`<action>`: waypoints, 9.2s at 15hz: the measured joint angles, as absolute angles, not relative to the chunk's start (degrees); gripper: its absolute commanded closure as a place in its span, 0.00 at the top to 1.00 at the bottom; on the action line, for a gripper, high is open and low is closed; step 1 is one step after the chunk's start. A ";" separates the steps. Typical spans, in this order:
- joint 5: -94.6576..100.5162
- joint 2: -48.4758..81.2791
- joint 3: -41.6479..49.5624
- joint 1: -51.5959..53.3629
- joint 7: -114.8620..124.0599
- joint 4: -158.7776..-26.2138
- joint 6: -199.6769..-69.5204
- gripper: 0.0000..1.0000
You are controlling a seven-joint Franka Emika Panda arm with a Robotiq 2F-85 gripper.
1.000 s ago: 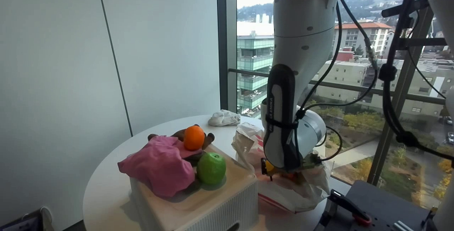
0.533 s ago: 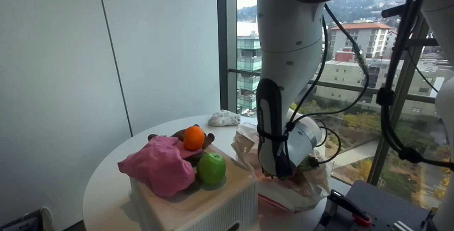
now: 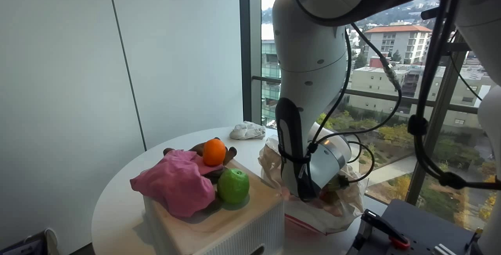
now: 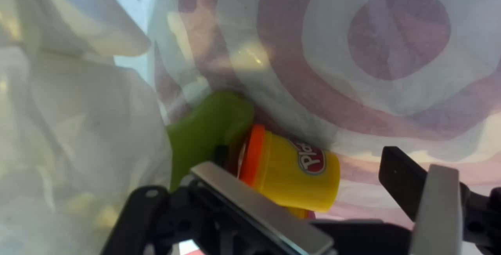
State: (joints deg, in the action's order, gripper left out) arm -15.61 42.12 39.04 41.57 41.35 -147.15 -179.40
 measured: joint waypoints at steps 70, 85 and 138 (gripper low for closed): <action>-9.11 11.83 -8.85 13.48 -16.26 -128.45 -158.44 0.99; -2.09 2.60 -4.61 7.53 0.58 -135.11 -156.62 1.00; 0.40 41.34 42.34 32.26 48.01 -141.30 -179.99 0.05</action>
State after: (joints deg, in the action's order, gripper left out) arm 0.40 41.34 42.34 32.26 48.01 -141.30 -179.99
